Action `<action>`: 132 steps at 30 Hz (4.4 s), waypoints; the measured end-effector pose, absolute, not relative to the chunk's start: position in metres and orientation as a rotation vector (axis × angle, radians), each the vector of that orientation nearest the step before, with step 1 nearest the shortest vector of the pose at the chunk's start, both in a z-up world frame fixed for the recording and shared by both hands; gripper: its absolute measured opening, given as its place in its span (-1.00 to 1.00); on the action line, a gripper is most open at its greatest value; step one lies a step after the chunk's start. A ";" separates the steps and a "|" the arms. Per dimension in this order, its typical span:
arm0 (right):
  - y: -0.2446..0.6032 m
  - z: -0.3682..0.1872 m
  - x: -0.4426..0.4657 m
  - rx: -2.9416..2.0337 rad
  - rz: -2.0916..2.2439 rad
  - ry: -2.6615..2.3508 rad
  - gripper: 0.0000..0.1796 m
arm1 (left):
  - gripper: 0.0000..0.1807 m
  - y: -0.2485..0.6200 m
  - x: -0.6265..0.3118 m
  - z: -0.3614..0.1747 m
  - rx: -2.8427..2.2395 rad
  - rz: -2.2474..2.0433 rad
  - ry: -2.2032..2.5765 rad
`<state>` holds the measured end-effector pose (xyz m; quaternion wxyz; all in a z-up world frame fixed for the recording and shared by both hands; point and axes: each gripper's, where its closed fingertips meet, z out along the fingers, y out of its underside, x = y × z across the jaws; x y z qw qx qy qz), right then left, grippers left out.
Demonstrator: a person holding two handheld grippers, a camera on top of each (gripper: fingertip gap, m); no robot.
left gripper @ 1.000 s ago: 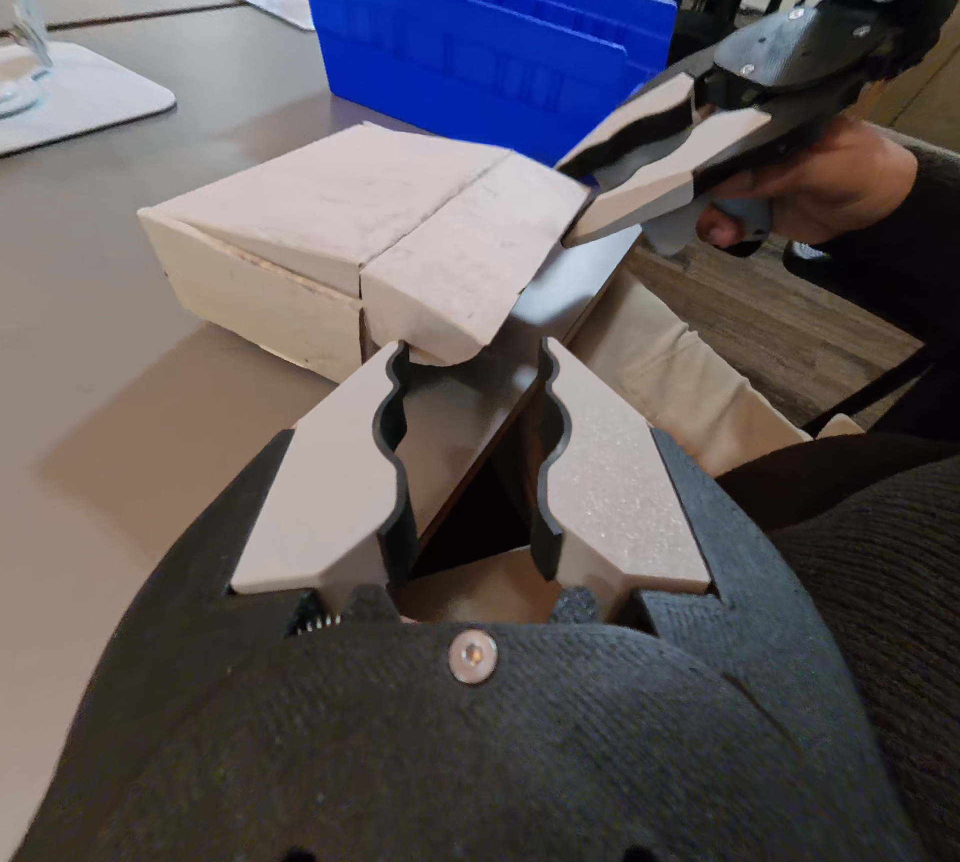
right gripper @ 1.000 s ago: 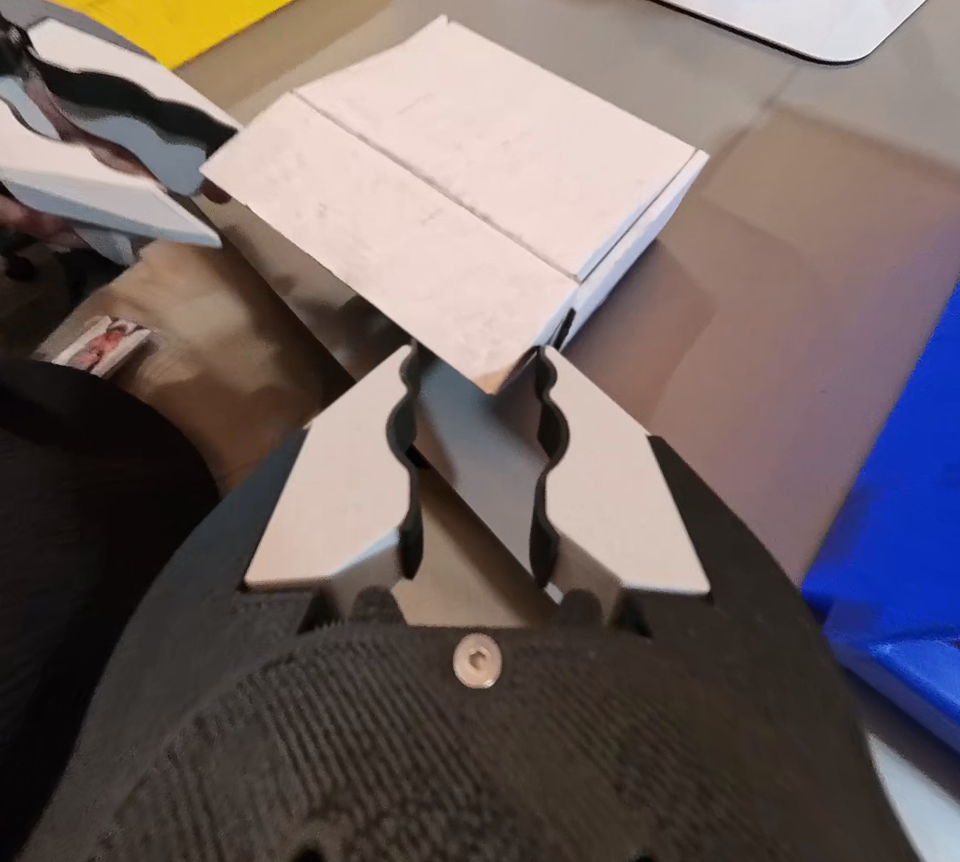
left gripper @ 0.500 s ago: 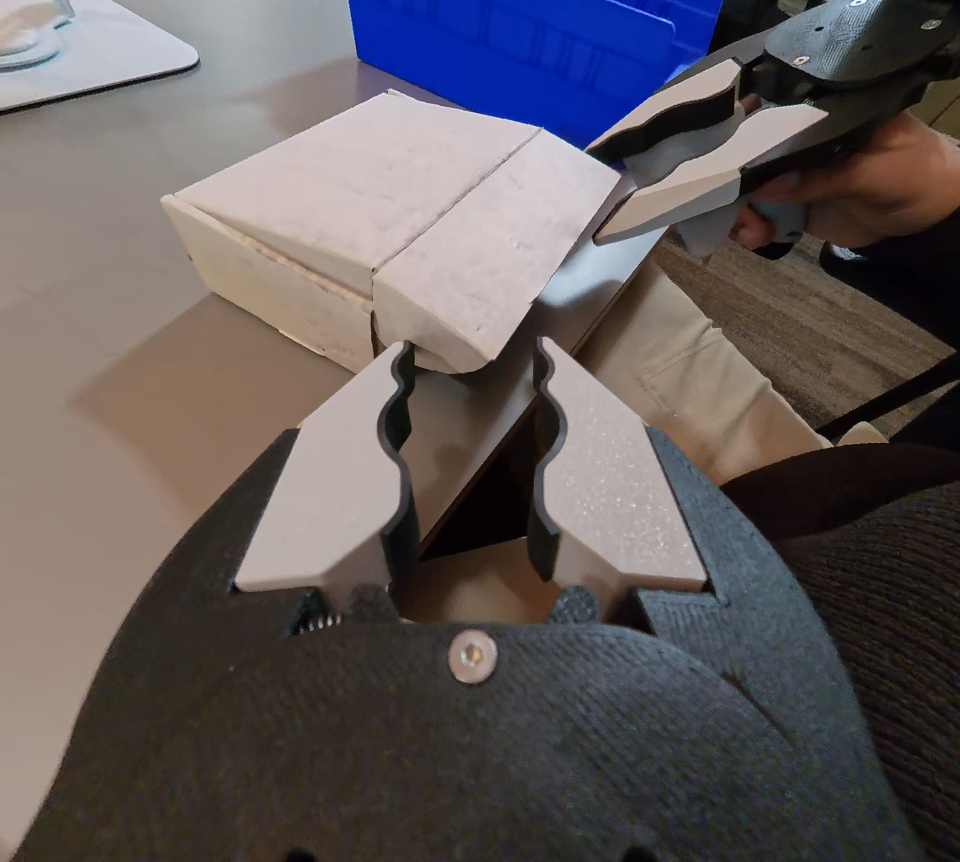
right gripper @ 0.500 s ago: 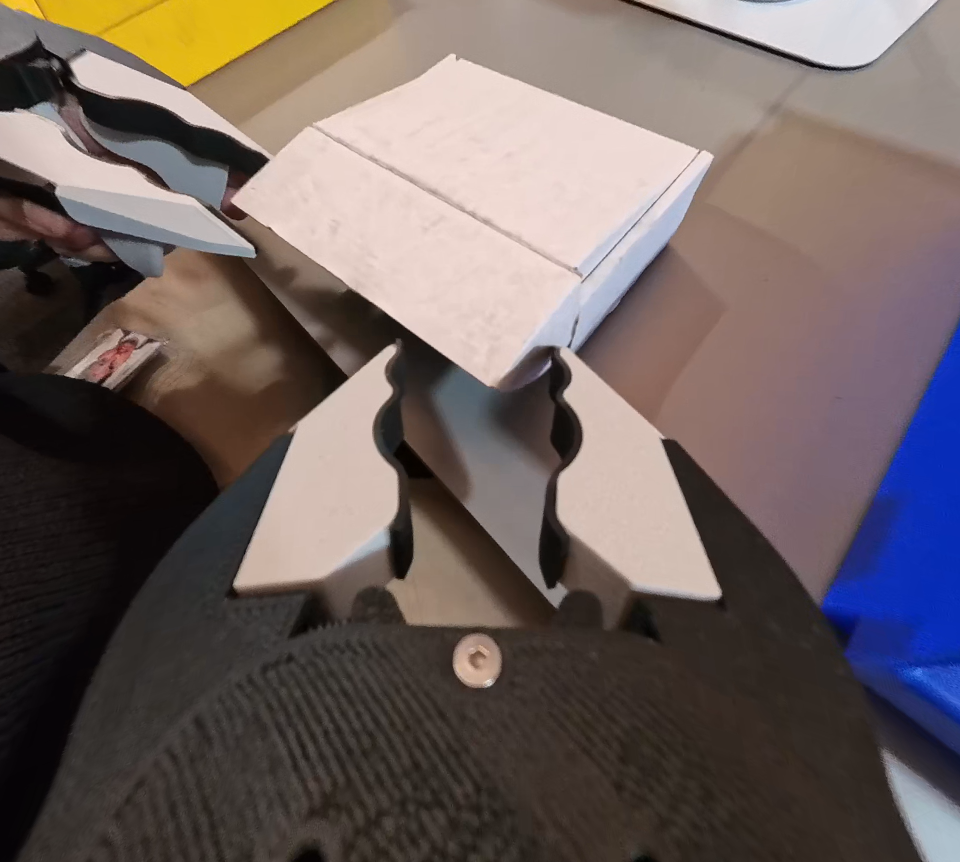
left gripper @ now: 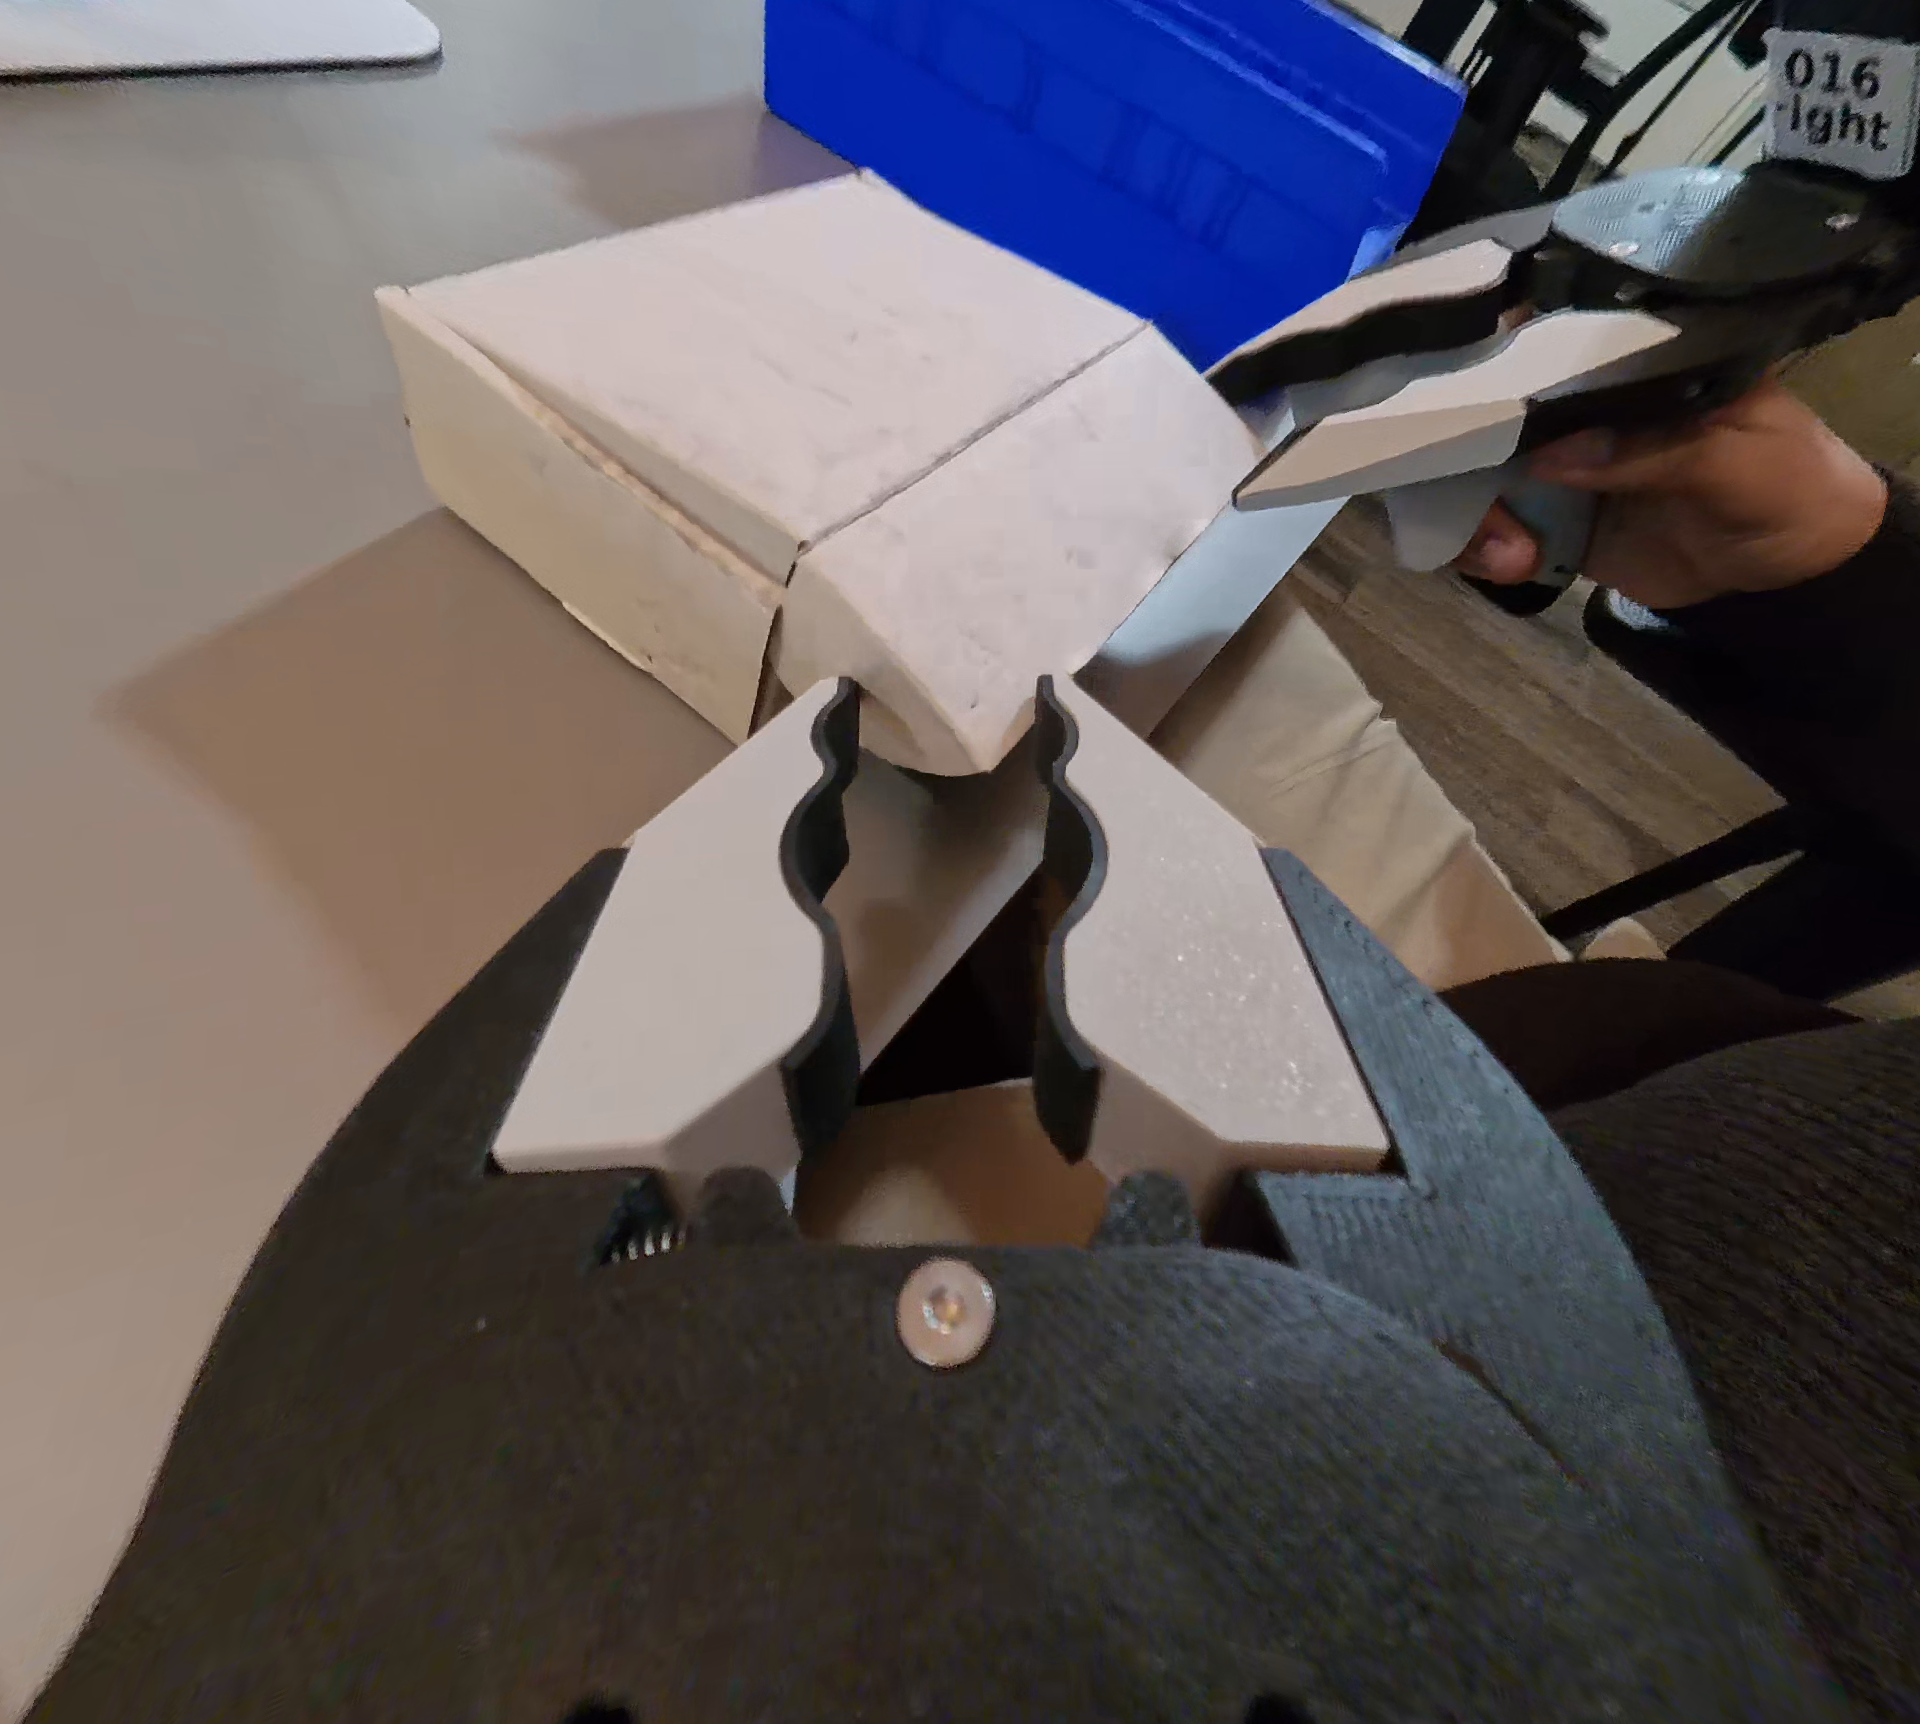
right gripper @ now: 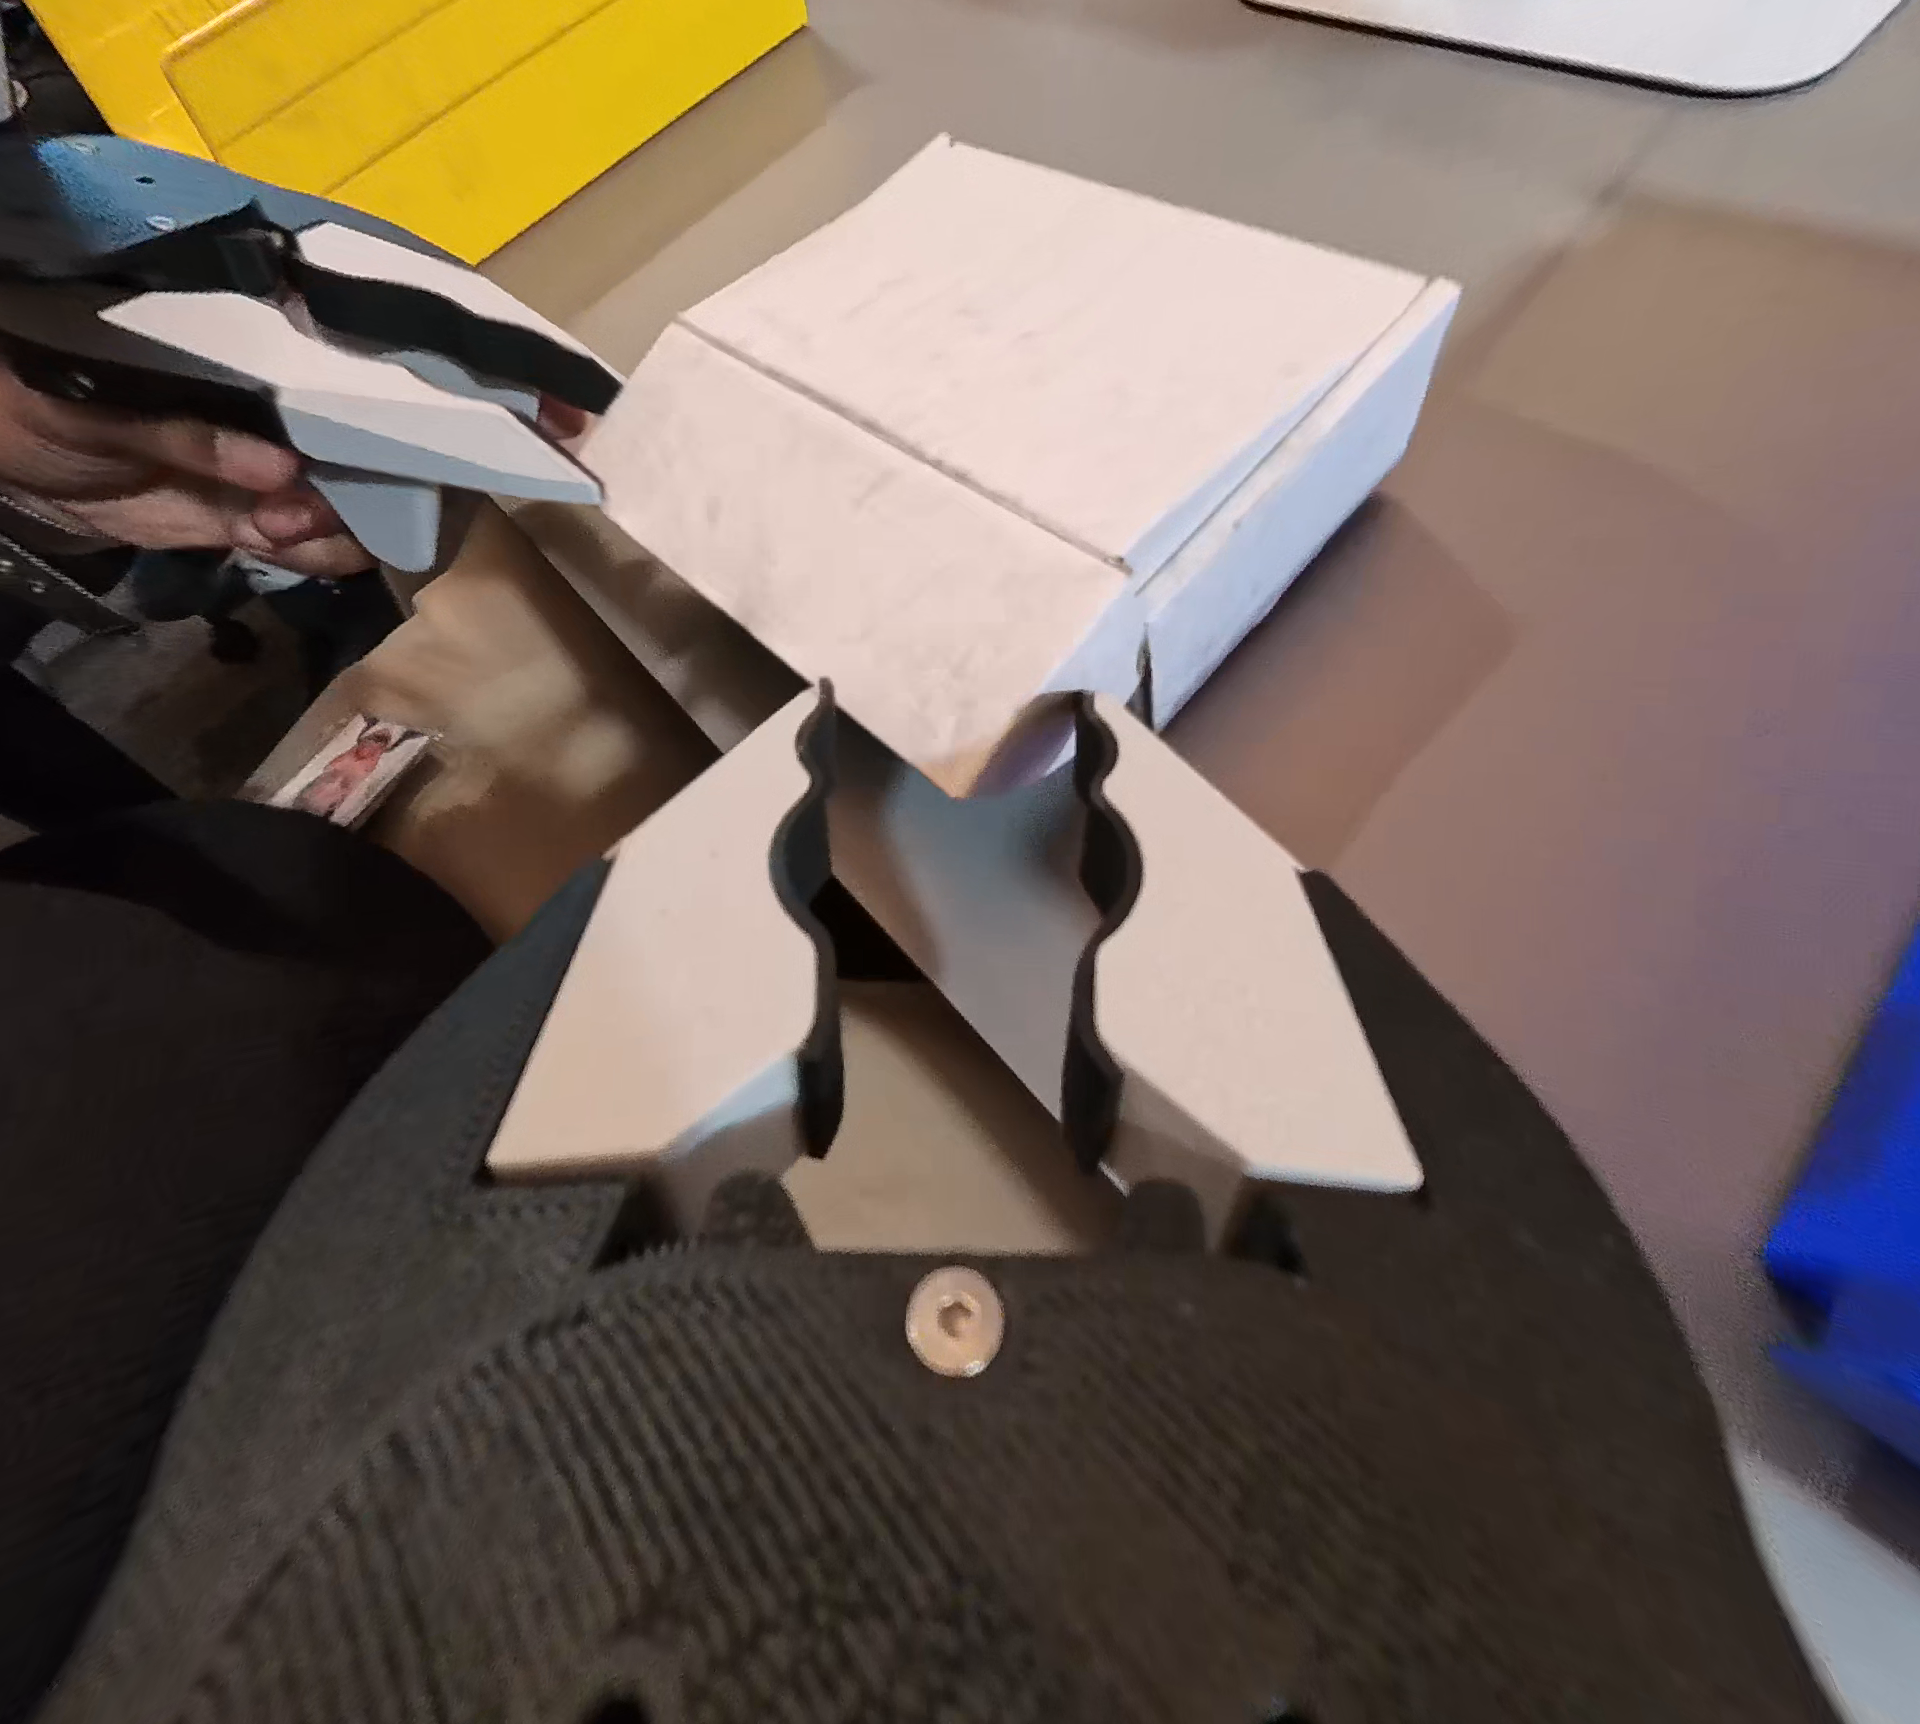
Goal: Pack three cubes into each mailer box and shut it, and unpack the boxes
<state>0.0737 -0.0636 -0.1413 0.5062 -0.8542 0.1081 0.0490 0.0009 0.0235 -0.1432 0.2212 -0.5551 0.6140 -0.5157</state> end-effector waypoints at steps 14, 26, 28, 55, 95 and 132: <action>-0.053 -0.140 0.066 -2.076 0.035 0.175 -0.56 | -0.74 0.049 0.007 -0.140 -1.520 -1.368 1.626; -0.051 -0.141 0.055 -2.089 0.103 0.157 -0.53 | -0.72 0.056 0.006 -0.137 -1.489 -1.332 1.605; -0.051 -0.143 0.054 -2.096 0.109 0.156 -0.55 | -0.72 0.057 0.006 -0.137 -1.489 -1.330 1.609; -0.053 -0.167 0.084 -2.176 -0.100 0.123 -0.30 | -0.68 0.054 0.013 -0.149 -1.449 -1.185 1.674; -0.068 -0.178 0.043 -2.216 0.251 -0.182 -0.39 | -0.34 0.039 -0.015 -0.188 -1.166 -1.156 2.229; -0.052 -0.180 0.074 -2.215 -0.052 -0.166 -0.58 | -0.65 0.050 -0.004 -0.183 -1.201 -1.094 2.137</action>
